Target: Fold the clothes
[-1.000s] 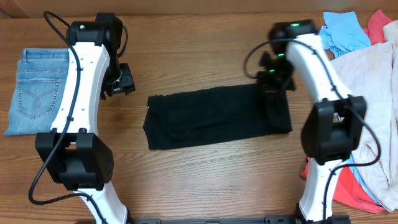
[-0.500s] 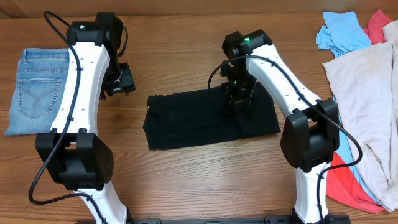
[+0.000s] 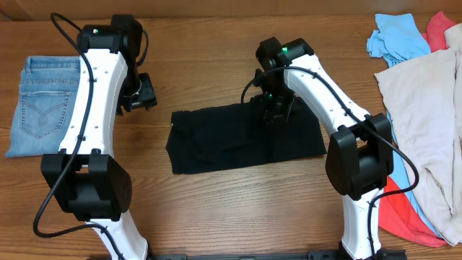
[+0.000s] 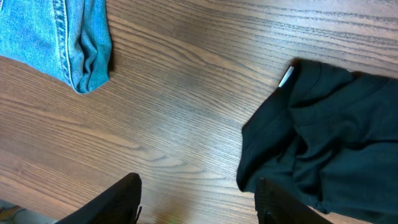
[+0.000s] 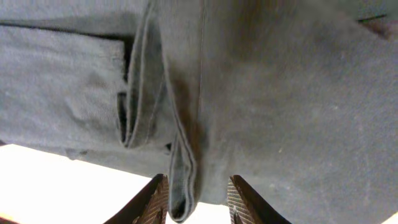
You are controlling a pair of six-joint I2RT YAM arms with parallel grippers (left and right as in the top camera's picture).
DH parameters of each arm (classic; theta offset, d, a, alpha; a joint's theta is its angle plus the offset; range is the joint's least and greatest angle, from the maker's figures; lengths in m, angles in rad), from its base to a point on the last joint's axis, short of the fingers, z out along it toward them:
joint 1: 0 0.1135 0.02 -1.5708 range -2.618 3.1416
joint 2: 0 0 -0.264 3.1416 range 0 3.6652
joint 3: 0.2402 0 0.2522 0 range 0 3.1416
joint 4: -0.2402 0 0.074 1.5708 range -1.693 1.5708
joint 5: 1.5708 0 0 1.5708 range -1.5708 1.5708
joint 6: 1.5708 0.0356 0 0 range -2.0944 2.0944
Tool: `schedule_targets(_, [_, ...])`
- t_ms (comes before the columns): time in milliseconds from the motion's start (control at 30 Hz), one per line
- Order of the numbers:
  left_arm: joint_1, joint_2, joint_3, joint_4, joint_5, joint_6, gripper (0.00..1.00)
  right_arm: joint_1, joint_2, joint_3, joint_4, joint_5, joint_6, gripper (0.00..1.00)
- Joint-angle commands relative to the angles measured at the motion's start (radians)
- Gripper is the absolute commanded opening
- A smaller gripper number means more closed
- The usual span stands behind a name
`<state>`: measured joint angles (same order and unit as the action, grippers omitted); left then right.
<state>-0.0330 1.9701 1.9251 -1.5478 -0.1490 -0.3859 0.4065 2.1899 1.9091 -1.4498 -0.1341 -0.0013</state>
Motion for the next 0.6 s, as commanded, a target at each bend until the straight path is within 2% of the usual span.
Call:
schedule_targets(0, [-0.006,-0.002,0.008,0.0,0.012,0.02,0.63,-0.004,-0.02,-0.006,0.003,0.041,-0.005,0.35])
schedule_targets(433, [-0.007,-0.002,0.008,-0.026,0.017,0.02,0.66,-0.003,-0.02,-0.006,0.016,0.032,-0.002,0.36])
schedule_targets(567, [-0.007,-0.002,-0.008,-0.017,0.144,0.072,0.68,-0.004,-0.02,-0.006,0.013,0.041,0.0,0.4])
